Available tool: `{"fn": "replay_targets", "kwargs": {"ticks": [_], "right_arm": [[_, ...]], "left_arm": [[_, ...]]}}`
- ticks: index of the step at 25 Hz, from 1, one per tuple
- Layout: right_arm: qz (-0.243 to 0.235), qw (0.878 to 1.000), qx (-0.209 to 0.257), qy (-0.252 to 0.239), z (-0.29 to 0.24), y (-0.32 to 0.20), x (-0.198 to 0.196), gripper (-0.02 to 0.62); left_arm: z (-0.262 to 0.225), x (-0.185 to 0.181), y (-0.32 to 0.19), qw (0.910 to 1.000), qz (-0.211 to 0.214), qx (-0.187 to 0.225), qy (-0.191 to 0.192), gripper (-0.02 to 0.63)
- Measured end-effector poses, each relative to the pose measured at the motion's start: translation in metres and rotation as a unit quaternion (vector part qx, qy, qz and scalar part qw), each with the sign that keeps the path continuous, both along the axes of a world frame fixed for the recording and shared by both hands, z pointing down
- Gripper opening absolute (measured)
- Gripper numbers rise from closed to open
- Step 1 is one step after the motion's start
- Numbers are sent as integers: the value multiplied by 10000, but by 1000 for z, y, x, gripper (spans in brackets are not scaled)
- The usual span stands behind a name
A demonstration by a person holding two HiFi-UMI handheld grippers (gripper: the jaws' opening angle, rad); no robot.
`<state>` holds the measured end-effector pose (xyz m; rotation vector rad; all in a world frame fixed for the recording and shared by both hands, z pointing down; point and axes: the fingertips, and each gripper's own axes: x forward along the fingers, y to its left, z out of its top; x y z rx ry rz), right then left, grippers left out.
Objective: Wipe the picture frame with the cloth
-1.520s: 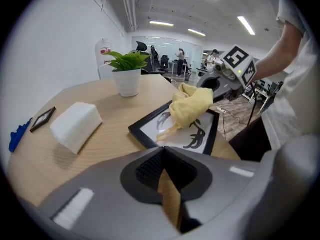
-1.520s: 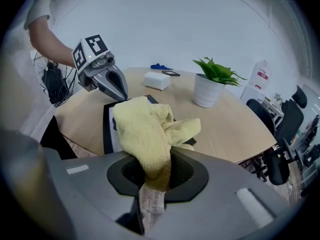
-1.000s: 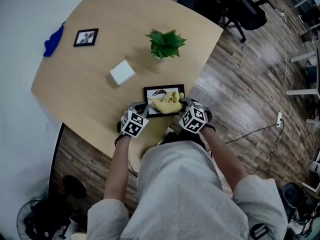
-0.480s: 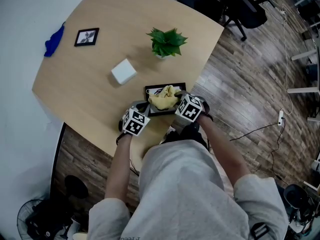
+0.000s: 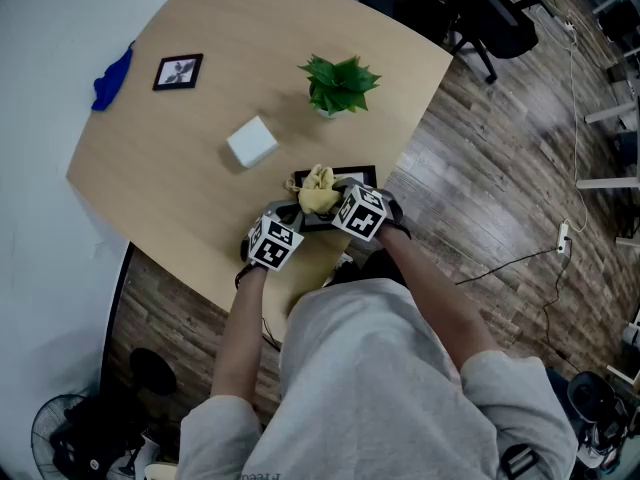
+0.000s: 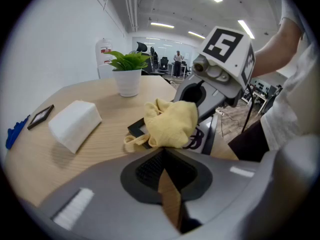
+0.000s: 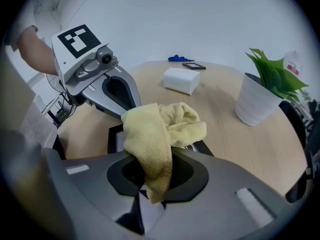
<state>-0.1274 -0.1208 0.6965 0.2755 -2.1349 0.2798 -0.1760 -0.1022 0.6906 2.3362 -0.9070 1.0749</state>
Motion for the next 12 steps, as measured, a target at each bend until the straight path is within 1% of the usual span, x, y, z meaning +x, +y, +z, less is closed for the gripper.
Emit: {"fn": "replay_targets", "kwargs": {"ticks": [7,12], "right_arm": [[148,9999,-13,-27,1,6,-24,64],[242,9997,-93,-42,0,11,-27,63]], "left_arm": [[0,-1,-1,9999,-96,22,36,52],[0,0,-1,9999,-124,29,40,52]]}}
